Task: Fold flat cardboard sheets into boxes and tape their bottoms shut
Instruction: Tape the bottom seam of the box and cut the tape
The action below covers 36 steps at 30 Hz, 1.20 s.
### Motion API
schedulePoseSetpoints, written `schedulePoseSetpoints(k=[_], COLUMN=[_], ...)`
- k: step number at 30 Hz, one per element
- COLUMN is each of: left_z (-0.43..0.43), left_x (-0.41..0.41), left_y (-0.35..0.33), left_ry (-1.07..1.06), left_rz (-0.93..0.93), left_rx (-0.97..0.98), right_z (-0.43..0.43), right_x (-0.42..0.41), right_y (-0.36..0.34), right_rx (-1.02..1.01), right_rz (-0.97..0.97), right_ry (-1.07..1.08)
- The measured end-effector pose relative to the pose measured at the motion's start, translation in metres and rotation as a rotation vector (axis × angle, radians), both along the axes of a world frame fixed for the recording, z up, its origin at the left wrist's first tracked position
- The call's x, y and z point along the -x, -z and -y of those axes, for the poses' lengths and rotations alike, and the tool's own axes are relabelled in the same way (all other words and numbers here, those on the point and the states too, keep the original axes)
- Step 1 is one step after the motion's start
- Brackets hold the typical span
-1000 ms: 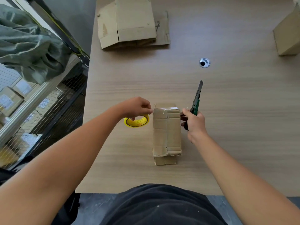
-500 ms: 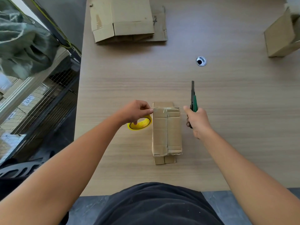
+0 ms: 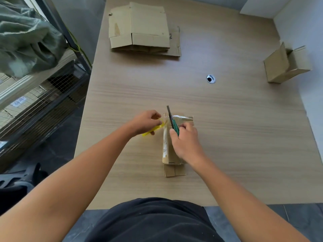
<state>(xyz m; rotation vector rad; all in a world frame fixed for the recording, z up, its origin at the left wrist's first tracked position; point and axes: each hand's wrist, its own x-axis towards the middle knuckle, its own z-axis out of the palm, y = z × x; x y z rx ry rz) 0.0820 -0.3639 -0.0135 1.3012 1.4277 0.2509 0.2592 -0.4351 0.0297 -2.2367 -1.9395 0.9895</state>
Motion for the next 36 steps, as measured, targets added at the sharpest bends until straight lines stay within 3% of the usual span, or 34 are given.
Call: schedulePoseSetpoints(k=[7,14,23,27,36], left_z=[0.023,-0.004,-0.005,-0.004,0.025], left_x=[0.023,0.009,0.015,0.019,0.023], left_y=[-0.001,-0.005,-0.002,-0.006,-0.030], left_ry=[0.123,0.103,0.210,0.241,0.247], left_rz=[-0.139,-0.187,-0.252,-0.304,-0.492], left_rx=[-0.208,-0.111,-0.075,-0.118,-0.438], right_z=[0.003,0.005,0.009,0.006,0.008], right_x=[0.009,0.023,0.029,0.032,0.038], right_y=[-0.004,-0.008,-0.028,-0.031,-0.001], right_rx=[0.057,0.193,0.175,0.210,0.217], right_rz=[0.075,0.199,0.015,0.070,0.239], right_ry=[-0.060,-0.094,0.109,0.051,-0.120])
